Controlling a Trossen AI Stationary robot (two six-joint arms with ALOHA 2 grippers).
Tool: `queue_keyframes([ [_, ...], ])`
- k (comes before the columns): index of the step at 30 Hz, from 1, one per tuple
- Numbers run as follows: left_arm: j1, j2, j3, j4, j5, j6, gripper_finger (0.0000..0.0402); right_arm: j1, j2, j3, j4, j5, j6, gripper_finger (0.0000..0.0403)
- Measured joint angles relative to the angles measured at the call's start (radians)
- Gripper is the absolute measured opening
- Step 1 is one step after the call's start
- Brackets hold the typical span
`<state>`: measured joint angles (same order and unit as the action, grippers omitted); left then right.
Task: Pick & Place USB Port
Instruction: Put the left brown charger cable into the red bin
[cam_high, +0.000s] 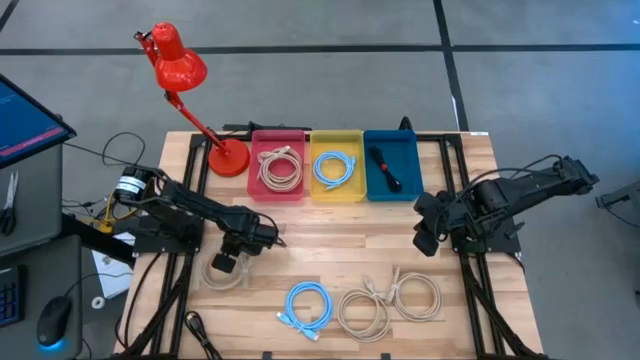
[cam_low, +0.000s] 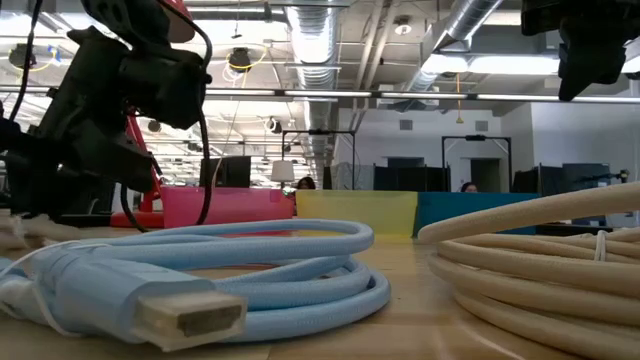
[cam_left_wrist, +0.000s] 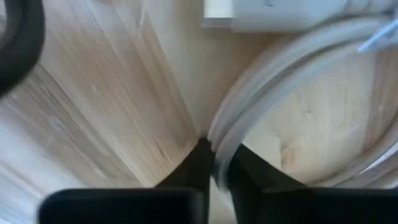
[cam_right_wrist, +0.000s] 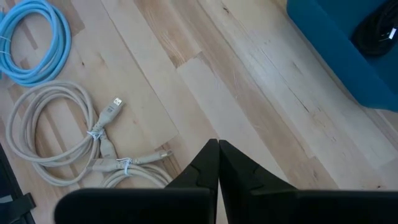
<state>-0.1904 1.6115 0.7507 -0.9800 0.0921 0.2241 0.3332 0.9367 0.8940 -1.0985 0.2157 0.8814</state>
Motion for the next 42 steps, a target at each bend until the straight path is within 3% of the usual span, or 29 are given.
queue_keyframes([
  [8,0.003,-0.123,0.039,0.019,-0.002,-0.119,0.0015,0.000,0.000,0.000,0.000,0.028,-0.024,0.0001],
  [15,0.060,-0.254,0.112,0.040,-0.155,-0.206,0.0015,0.000,0.000,0.000,0.000,0.063,-0.026,0.0001],
  [20,0.186,-0.328,0.174,0.084,-0.294,-0.206,0.0015,0.000,0.000,0.000,0.000,0.064,-0.025,0.0001],
  [25,0.361,-0.382,0.200,0.231,-0.367,-0.187,0.0015,0.000,0.000,0.000,0.000,0.064,-0.025,0.0001],
  [29,0.501,-0.396,0.200,0.375,-0.375,-0.150,0.0015,0.000,0.000,0.000,0.000,0.074,-0.024,0.0001],
  [34,0.657,-0.375,0.200,0.428,-0.391,-0.107,0.0015,0.000,0.000,0.000,0.000,0.074,-0.016,0.0001],
  [42,0.807,-0.228,0.200,0.501,-0.366,-0.099,0.0015,-0.002,0.000,0.000,0.000,0.100,-0.016,0.0001],
])
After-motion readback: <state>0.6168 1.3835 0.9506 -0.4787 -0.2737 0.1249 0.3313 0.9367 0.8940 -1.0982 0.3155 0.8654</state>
